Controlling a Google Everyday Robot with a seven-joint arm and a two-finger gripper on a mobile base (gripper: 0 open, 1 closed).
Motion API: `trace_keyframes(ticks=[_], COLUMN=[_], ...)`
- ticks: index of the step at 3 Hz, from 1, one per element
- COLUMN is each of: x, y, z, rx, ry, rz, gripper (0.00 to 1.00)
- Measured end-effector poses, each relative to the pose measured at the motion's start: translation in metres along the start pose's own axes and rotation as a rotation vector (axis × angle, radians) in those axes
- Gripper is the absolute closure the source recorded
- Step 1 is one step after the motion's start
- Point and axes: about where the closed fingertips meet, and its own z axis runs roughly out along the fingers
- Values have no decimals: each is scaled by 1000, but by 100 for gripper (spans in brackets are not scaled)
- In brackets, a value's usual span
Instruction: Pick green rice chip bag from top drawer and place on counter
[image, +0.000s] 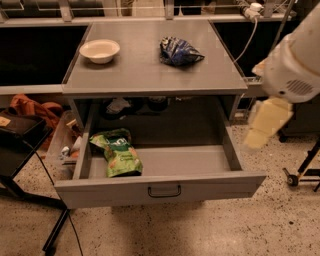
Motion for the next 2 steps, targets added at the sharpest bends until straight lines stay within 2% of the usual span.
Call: trace_keyframes(ticks=[1,2], x=[-36,-76], y=[-1,1], z=[54,103], rx=[-8,-35], ry=[-69,-134], rz=[97,222], gripper=[0,0])
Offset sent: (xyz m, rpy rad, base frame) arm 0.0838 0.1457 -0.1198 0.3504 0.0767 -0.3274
